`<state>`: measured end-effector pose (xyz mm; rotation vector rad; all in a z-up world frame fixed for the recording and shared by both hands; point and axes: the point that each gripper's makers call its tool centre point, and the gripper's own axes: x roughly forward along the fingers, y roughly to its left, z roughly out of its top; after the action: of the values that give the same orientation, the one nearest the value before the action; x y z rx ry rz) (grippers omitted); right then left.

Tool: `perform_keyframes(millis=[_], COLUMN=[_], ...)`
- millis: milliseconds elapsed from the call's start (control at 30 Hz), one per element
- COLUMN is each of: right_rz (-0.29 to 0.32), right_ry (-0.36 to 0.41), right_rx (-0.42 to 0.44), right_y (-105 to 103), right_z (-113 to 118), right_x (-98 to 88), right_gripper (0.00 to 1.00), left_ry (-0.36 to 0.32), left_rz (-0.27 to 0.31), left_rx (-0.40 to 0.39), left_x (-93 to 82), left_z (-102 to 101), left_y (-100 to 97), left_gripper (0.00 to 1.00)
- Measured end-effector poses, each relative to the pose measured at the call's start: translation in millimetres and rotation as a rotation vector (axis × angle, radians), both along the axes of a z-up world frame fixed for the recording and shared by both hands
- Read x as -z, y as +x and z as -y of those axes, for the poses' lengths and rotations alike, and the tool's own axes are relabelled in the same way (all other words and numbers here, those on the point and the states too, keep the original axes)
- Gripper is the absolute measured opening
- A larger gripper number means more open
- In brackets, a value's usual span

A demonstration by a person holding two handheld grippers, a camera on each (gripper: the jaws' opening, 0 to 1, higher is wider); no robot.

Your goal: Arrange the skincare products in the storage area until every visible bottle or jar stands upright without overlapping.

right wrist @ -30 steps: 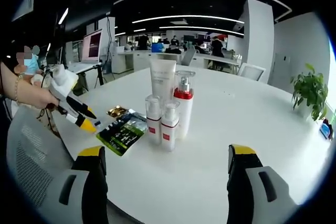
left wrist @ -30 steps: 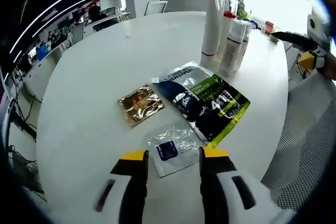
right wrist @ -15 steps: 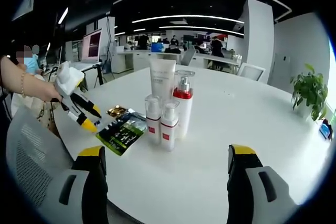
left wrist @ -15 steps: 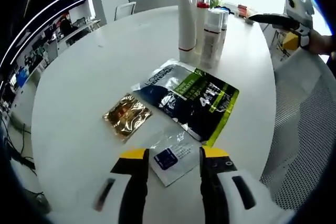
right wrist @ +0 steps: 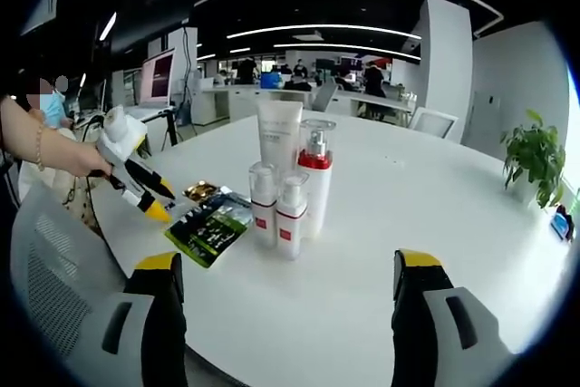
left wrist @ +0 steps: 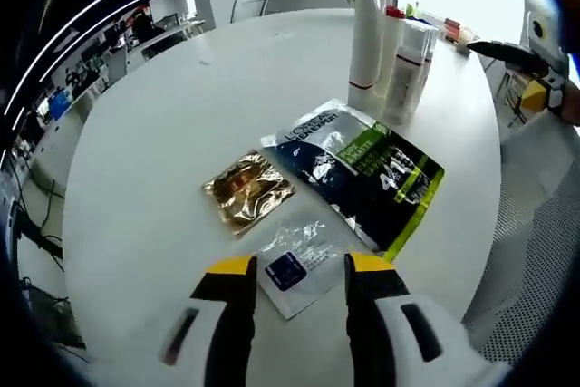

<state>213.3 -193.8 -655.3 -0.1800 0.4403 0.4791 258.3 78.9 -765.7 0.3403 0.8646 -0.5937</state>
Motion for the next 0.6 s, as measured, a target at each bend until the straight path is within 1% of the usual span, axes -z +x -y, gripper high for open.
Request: perform_keyframes(millis=[33,100,167,300,400,600], right_rz=[-0.001,-0.001,0.001,0.003,0.002,0.005], right_ry=[-0.001,-0.001,0.000,0.001,0.001,0.007], right_rx=[0.000,0.001,0.002,0.003,0.000,-0.004], right_y=[0,0,1,1,1,1], right_z=[0,0,1,1,1,0], right_x=[0.2,0.3,0.7,0.3,0.6,0.0], right_gripper=[0.96,0.96,0.96,0.96,0.96,0.96], left_ry=[-0.002,-0.014,-0.010,-0.012,-0.029,-0.039], left_rz=[0.001,-0.001,0.000,0.001,0.006,0.031], left_rx=[-0.019,-0.032,-0.029,-0.031,-0.041,-0.047], left_x=[-0.5,-0.3,-0.1,-0.7,-5.8,-16.6], left_z=[2,5,6,4,6,8], left_y=[-1.4,-2.5,-3.8,-1.4,0.1,1.1], left_gripper=[0.38,0.40,0.42,0.42,0.42,0.42])
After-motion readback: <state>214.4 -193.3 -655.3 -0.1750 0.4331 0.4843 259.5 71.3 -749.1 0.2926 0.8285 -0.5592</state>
